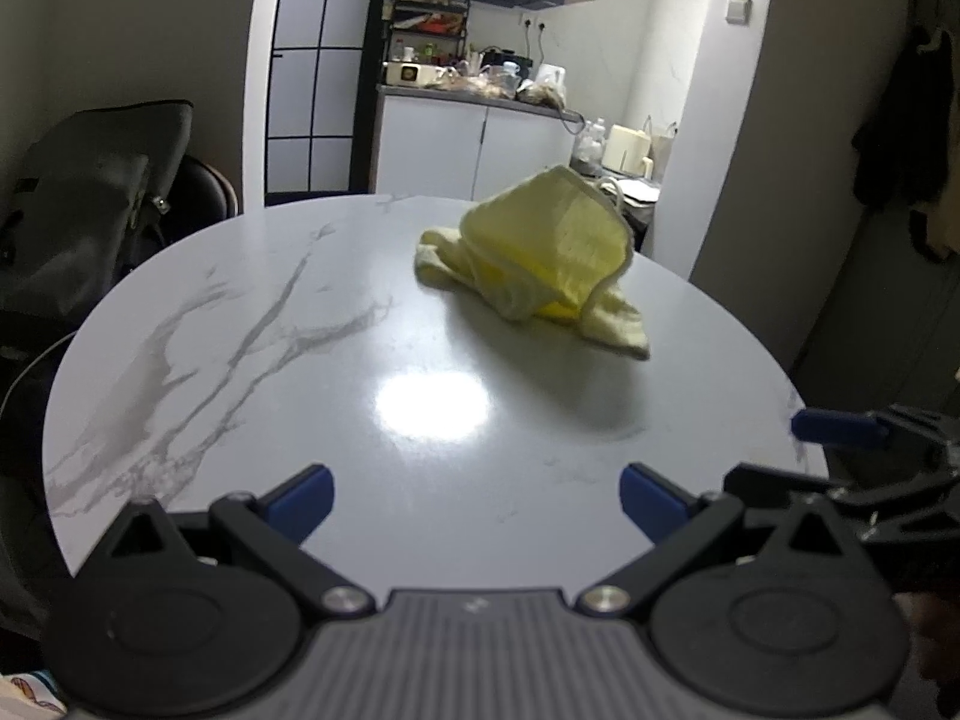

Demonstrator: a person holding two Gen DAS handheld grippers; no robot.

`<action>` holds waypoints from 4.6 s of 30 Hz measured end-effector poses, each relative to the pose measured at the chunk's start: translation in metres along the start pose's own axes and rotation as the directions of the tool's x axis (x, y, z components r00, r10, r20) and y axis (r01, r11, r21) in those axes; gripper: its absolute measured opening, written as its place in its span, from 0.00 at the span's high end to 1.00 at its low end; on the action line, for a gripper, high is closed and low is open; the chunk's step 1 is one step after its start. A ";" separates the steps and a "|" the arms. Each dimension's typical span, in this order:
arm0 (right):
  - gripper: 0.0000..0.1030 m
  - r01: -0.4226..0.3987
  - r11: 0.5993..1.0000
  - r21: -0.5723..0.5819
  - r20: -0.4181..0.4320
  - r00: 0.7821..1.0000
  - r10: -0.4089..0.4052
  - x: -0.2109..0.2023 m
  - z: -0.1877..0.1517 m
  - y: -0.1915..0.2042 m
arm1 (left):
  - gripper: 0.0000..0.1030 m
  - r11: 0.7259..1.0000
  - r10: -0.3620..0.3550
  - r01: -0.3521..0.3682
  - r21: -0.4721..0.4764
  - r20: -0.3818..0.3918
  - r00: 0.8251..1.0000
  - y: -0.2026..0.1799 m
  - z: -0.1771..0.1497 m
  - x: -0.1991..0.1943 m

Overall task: Fold towel
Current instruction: 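Move both grippers open toward the crumpled yellow towel, then close the right gripper on the yellow towel edge while the left gripper approaches, then close the left gripper on another towel edge while the right gripper holds its edge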

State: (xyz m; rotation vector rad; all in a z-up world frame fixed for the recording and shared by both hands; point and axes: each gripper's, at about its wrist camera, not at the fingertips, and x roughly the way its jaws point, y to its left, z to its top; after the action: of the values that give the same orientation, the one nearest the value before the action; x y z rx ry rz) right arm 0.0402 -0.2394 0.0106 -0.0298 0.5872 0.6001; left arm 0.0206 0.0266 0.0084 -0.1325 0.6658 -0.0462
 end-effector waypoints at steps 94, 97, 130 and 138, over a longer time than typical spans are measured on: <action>0.83 -0.109 0.977 -0.181 -0.194 0.978 0.074 0.128 0.073 -0.052 | 0.06 0.996 -0.058 0.059 0.074 -0.016 0.998 0.017 0.057 0.032; 0.88 -0.111 0.977 -0.182 -0.195 0.978 0.075 0.128 0.072 -0.050 | 0.06 0.996 -0.056 0.057 0.066 -0.024 0.998 0.021 0.054 0.033; 0.91 -0.143 0.929 -0.341 -0.019 0.989 0.145 0.014 0.126 -0.020 | 0.06 0.997 -0.061 0.060 0.044 0.032 0.998 0.023 0.058 0.017; 0.91 -0.147 0.939 -0.311 -0.080 0.989 0.128 0.011 0.091 -0.030 | 0.06 0.993 -0.105 0.102 0.059 0.056 0.993 0.012 0.083 0.015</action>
State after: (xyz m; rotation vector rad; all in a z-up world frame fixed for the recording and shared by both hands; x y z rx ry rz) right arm 0.1104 -0.2410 0.0763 -0.3123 0.5481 0.8281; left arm 0.0837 0.0459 0.0624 -0.1139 0.5974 -0.1602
